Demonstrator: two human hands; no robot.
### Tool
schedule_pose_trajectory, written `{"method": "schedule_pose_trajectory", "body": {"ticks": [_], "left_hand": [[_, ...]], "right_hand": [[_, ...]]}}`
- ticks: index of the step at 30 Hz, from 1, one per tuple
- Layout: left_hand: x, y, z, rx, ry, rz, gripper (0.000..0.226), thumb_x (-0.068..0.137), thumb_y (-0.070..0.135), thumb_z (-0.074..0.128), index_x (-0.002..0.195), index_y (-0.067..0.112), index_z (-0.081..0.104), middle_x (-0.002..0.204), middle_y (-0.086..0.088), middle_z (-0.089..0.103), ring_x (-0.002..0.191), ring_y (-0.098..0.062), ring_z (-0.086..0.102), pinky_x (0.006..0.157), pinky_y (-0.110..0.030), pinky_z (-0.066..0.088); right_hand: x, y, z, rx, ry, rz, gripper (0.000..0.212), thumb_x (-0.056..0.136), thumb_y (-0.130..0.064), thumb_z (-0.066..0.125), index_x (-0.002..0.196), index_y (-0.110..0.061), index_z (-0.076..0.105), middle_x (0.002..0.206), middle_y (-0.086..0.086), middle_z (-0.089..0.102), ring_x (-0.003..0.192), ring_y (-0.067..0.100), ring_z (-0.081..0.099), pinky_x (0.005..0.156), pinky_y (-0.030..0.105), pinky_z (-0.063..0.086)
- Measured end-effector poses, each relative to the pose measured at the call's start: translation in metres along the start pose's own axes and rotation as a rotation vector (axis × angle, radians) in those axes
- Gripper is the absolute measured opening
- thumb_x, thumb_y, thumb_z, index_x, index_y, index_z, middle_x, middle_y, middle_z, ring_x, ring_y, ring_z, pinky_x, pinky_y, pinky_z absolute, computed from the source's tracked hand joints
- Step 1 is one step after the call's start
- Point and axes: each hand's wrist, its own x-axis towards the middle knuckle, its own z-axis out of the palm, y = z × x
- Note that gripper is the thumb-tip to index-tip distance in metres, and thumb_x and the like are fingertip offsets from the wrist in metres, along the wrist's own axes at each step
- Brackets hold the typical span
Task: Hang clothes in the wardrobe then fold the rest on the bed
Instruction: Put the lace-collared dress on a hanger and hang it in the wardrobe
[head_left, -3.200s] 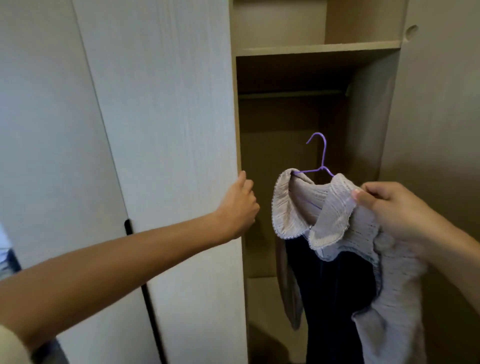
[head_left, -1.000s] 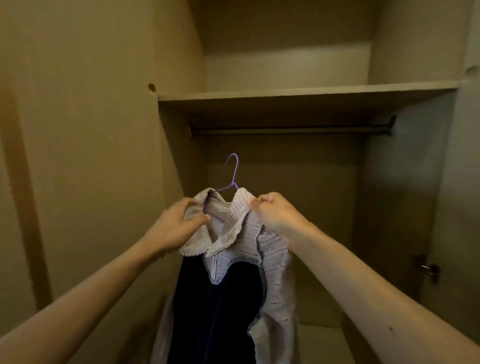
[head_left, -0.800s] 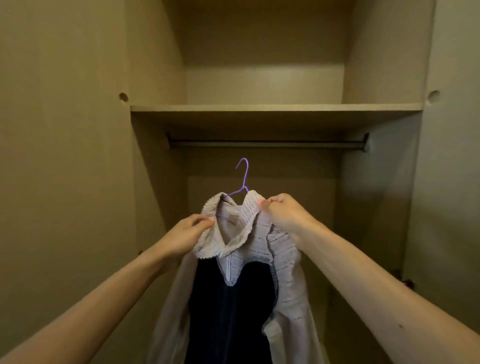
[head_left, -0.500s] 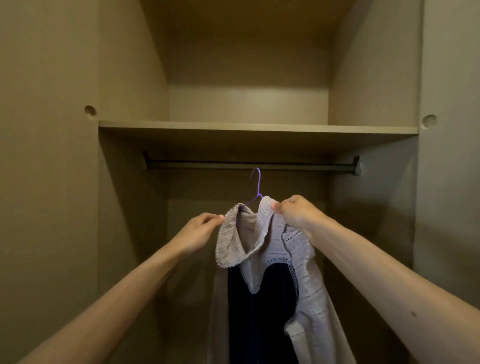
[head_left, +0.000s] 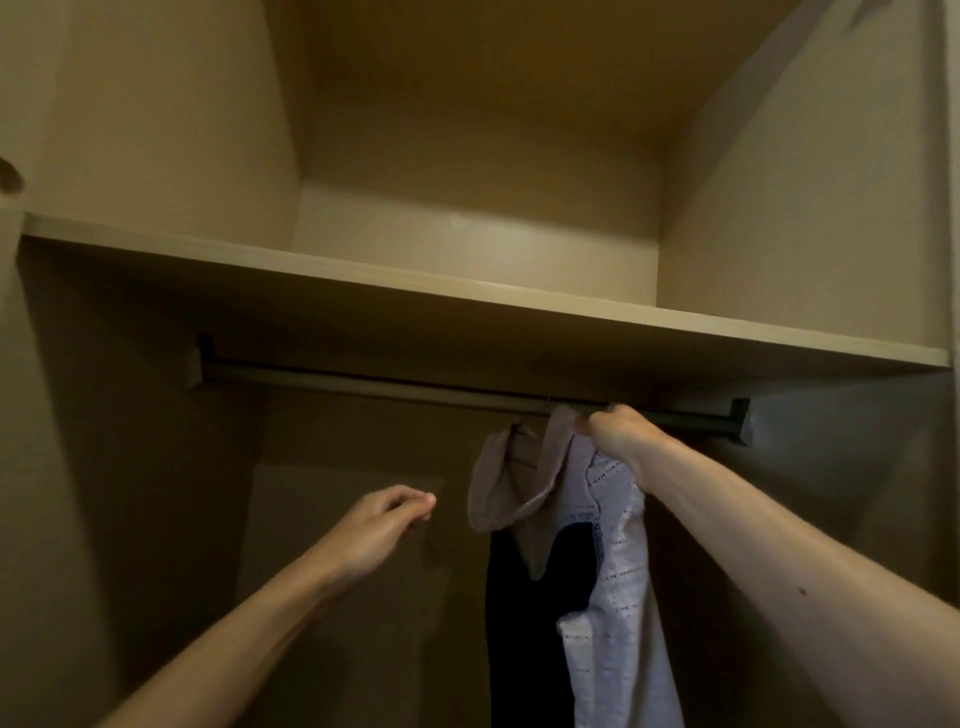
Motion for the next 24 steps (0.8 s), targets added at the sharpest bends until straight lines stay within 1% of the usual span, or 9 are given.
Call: {"method": "schedule_pose_trajectory", "body": {"ticks": [4,6,8,11,14,16,18,21,24], "left_hand": [[0.017,-0.014,-0.003,-0.013,-0.033,-0.026,0.011,0.101,0.035,0.052,0.101,0.032,0.062,0.110,0.007,0.067,0.109,-0.011,0.062,0.081,-0.021,0.047],[0.022,-0.021,-0.003,-0.030,-0.041,-0.051,0.009,0.100,0.036,0.052,0.101,0.033,0.061,0.112,0.007,0.066,0.108,-0.009,0.062,0.081,-0.022,0.047],[0.024,-0.027,-0.003,-0.028,-0.042,-0.075,0.010,0.100,0.038,0.052,0.102,0.033,0.060,0.114,0.007,0.066,0.108,-0.008,0.061,0.082,-0.023,0.047],[0.022,-0.032,0.001,-0.006,-0.056,-0.101,0.010,0.101,0.036,0.052,0.100,0.031,0.060,0.111,0.007,0.066,0.108,-0.009,0.062,0.083,-0.024,0.047],[0.019,-0.033,0.005,0.003,-0.059,-0.129,0.011,0.102,0.032,0.051,0.099,0.028,0.061,0.108,0.005,0.067,0.106,-0.014,0.062,0.083,-0.025,0.045],[0.017,-0.034,0.008,0.001,-0.070,-0.150,0.011,0.102,0.033,0.051,0.100,0.029,0.061,0.109,0.005,0.067,0.104,-0.013,0.062,0.084,-0.026,0.045],[0.014,-0.032,0.012,0.012,-0.089,-0.153,0.012,0.102,0.033,0.051,0.104,0.029,0.062,0.112,0.004,0.067,0.104,-0.010,0.062,0.083,-0.023,0.046],[0.004,-0.028,0.020,0.022,-0.090,-0.139,0.020,0.103,0.024,0.051,0.112,0.015,0.065,0.106,0.001,0.066,0.094,-0.005,0.060,0.065,-0.005,0.046],[-0.015,-0.023,0.024,0.046,-0.086,-0.144,0.019,0.104,0.020,0.050,0.113,0.012,0.064,0.101,0.002,0.065,0.091,-0.007,0.060,0.060,-0.001,0.043]], "right_hand": [[0.035,0.002,0.015,-0.032,-0.036,0.033,0.046,0.108,-0.022,0.041,0.147,0.002,0.035,0.149,0.020,0.044,0.138,0.032,0.044,0.098,0.031,0.040],[0.050,0.013,0.024,-0.038,-0.063,0.024,0.039,0.106,-0.016,0.045,0.140,0.002,0.048,0.145,0.020,0.051,0.133,0.033,0.050,0.092,0.030,0.043],[0.059,0.026,0.034,-0.057,-0.049,0.027,0.038,0.102,-0.018,0.053,0.135,0.001,0.055,0.139,0.019,0.057,0.128,0.034,0.055,0.090,0.033,0.046],[0.065,0.045,0.047,-0.080,-0.058,0.065,0.038,0.101,-0.019,0.053,0.134,0.001,0.056,0.137,0.020,0.058,0.127,0.034,0.056,0.094,0.036,0.047],[0.072,0.053,0.054,-0.087,-0.034,0.052,0.036,0.103,-0.017,0.050,0.132,0.003,0.056,0.135,0.021,0.059,0.125,0.035,0.057,0.085,0.035,0.046],[0.074,0.054,0.057,-0.123,-0.037,0.037,0.034,0.105,-0.018,0.046,0.129,0.004,0.058,0.131,0.020,0.061,0.122,0.034,0.059,0.090,0.038,0.048],[0.075,0.054,0.060,-0.162,-0.037,0.026,0.036,0.107,-0.021,0.043,0.130,0.002,0.056,0.131,0.019,0.060,0.120,0.031,0.059,0.098,0.036,0.048],[0.077,0.057,0.064,-0.239,-0.045,-0.012,0.038,0.106,-0.023,0.043,0.134,0.001,0.052,0.133,0.020,0.058,0.121,0.033,0.058,0.100,0.038,0.049],[0.075,0.065,0.063,-0.334,-0.022,-0.054,0.028,0.102,-0.022,0.051,0.120,-0.003,0.062,0.124,0.019,0.063,0.113,0.033,0.062,0.096,0.040,0.053]]}}
